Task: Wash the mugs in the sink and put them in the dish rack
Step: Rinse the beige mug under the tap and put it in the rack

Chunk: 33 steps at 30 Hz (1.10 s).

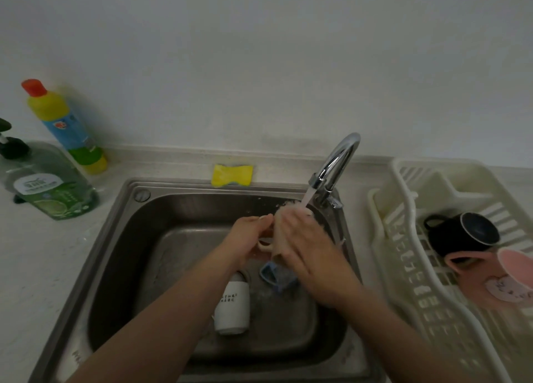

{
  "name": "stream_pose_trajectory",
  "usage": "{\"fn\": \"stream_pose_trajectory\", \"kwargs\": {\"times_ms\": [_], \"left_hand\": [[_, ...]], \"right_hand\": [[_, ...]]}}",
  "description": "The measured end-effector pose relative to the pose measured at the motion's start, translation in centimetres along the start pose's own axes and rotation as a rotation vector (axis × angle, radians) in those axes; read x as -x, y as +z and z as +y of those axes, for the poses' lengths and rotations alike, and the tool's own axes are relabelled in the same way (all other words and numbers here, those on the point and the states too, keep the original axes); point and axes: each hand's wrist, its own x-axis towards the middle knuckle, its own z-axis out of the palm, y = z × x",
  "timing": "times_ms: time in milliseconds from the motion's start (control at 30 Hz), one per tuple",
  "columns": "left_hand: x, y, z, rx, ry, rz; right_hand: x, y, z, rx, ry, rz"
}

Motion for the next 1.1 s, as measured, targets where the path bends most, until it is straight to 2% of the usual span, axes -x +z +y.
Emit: {"fn": "stream_pose_trajectory", "kwargs": {"times_ms": [100,200,233,300,367,400,467,533,667,800,867,933,1000,1100], "left_hand": [[-0.2,-0.6,-0.6,0.006,-0.009,-0.036],[-0.1,0.1,-0.6,0.008,-0.024,-0.04],[0.0,0.2,-0.5,0.017,-0.018,-0.021],[-0.1,-0.1,-0.3,0.048,-0.006,0.027],[-0.4,-0.8,-0.5,0.065,0.003,0.025],[-0.5,-0.9,-0.6,0.062,0.009,0.017],[-0.5,-0.9,-0.7,0.066,0.001,0.034],[-0.4,-1.0,-0.7,0.086,-0.006,0.05],[-0.6,-2.3,-1.0,0.113,-0.021,0.023],[-0.3,-2.0,-1.1,0.103,-0.015,-0.002],[-0.4,-1.8,-0.7,0.112,-0.009,0.009],[-0.5,-1.9,-0.4,0.103,-0.012,0.014],[-0.5,-1.6,-0.4,0.072,-0.001,-0.026],[-0.1,-0.6,-0.4,-0.023,0.021,-0.048]], "right_hand": [[1.6,0.5,-0.3,-0.117,-0.015,-0.076],[-1.5,0.0,1.3,-0.211,0.167,0.001],[-1.7,0.1,1.0,-0.187,0.176,-0.009],[-0.1,1.0,-0.6,-0.096,0.094,-0.083],[1.6,1.5,-1.0,-0.124,0.055,-0.086],[1.1,1.6,-0.4,-0.193,0.069,-0.064],[-1.2,1.3,0.7,-0.398,0.217,-0.009],[-2.1,1.4,0.2,-0.486,0.289,0.046],[0.9,2.5,-1.8,-0.448,0.175,-0.013],[-1.7,0.8,-0.4,-0.701,0.456,0.05],[-0.8,1.0,-1.5,-0.62,0.392,0.036],[1.0,1.5,-3.0,-0.406,0.263,-0.045],[0.4,1.6,-2.1,-0.27,0.197,-0.017],[-1.8,0.3,-0.7,-0.16,0.204,0.037]]}}
